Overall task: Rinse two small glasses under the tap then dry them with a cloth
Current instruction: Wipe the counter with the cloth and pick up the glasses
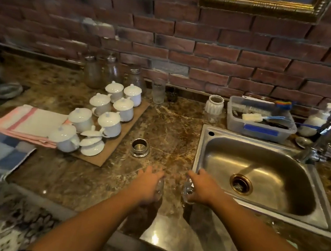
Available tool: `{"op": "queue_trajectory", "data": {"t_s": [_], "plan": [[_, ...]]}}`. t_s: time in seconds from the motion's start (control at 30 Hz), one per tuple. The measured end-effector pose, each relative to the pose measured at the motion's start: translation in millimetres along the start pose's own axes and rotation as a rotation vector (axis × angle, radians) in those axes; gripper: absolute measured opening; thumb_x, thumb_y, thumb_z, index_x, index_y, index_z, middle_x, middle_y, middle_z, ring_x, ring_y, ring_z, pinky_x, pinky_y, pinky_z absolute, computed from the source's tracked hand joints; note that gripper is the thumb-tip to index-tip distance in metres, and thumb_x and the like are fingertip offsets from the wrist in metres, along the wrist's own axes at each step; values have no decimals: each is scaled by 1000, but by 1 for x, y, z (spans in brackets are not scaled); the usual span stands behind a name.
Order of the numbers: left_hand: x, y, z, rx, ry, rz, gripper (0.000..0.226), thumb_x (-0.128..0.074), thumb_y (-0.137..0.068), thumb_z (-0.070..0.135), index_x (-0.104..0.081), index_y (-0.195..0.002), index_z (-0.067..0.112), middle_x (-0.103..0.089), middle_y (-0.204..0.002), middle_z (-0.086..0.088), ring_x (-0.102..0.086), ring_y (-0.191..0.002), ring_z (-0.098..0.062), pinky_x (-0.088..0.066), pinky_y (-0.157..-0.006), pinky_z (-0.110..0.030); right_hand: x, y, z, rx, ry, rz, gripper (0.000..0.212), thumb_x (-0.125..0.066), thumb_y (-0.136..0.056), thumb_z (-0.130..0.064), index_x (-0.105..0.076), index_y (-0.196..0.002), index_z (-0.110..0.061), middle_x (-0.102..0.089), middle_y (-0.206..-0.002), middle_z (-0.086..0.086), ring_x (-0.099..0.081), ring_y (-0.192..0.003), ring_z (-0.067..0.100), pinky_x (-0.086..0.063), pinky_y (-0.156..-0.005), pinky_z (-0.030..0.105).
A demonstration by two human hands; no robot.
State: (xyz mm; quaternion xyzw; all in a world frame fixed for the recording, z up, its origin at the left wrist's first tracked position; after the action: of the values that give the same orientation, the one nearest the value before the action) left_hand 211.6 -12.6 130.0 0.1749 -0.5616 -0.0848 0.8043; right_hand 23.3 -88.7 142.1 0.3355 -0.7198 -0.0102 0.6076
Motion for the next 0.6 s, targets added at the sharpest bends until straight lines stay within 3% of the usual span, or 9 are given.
{"op": "queue_trajectory", "data": {"t_s": [0.13,0.33,0.6], "plan": [[13,57,-46,222,123,86,79,-81,-79,37,-42,-147,34,-37,-149,-11,-45,-133,-36,-43,-109,-40,5,-22,-70,201,142,-48,86,-78,-76,-42,-33,-146,-24,-39,-141,18,-46,-127,42,-44,-105,42],[20,156,-129,526,185,182,73,-81,-79,39,-45,-141,32,-39,-139,-10,-50,-123,-38,-47,-101,-41,0,-22,-185,478,222,-86,86,-78,-76,-45,-36,-147,-24,-41,-145,16,-47,-130,36,-43,-105,41],[41,258,-239,693,201,233,74,-81,-77,31,-45,-142,32,-41,-136,-10,-60,-109,-31,-52,-86,-36,-36,-8,-315,629,255,-128,78,-77,-76,-43,-41,-142,-27,-50,-141,11,-53,-123,29,-50,-97,35]]}}
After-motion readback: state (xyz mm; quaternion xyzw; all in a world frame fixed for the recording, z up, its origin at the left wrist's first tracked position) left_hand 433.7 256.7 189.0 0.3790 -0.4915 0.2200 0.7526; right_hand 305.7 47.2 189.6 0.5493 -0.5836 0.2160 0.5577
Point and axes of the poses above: each hand's wrist, its own y-axis away from the middle knuckle, its own x-axis out of the back of the hand, z = x × y, the point moved 2 cm from there along -y, towards the middle knuckle
